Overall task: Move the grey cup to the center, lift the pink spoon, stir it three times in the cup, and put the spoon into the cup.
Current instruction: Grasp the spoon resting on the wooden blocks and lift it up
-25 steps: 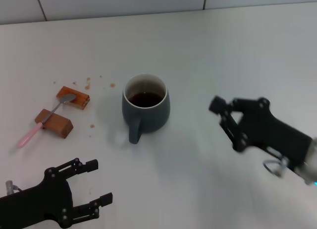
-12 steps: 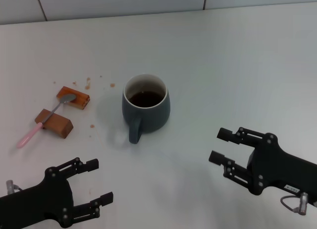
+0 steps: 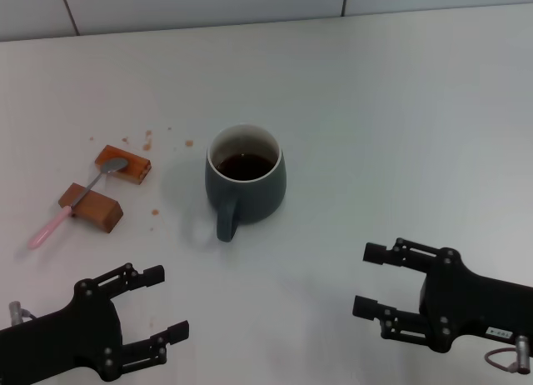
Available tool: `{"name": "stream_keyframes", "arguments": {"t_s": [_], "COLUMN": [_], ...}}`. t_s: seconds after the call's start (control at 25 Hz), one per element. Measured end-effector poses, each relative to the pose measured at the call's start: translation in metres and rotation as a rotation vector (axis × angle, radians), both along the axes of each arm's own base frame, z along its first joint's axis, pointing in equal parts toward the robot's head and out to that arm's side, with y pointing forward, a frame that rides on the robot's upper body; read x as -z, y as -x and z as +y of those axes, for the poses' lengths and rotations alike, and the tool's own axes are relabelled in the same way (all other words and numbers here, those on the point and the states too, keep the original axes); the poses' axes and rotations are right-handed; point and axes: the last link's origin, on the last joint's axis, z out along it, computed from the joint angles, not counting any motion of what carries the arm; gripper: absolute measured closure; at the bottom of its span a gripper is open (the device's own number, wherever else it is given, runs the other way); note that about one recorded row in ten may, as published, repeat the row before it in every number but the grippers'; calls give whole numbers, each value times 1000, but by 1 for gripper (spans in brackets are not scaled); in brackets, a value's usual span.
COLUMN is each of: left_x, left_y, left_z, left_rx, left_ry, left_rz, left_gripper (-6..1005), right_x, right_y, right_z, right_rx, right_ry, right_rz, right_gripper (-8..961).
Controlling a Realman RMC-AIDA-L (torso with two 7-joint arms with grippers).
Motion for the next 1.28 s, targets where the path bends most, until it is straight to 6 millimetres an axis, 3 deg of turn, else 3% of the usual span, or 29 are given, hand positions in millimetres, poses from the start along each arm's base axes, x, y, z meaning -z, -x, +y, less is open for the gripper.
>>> {"name": "stream_keyframes", "arguments": {"t_s": [0.64, 0.96, 1.08, 1.28], "left_x": [-1, -47, -73, -86], "left_y": [-3, -13, -5, 13], "left_z": [3, 14, 19, 29], "left_rx": [-21, -111, -261, -498], "left_ry": [-41, -354, -453, -444], "left_rz": [-42, -351, -521, -693], "left_gripper": [199, 199, 199, 200], "right_x": [14, 14, 15, 15], "right_y": [7, 6, 5, 5], "right_z": [21, 22, 22, 22], "right_rx": [-7, -5, -2, -2], "right_ry": [99, 94, 92, 89], "right_rz": [-91, -100, -107, -111], "right_gripper": [208, 207, 207, 208]}}
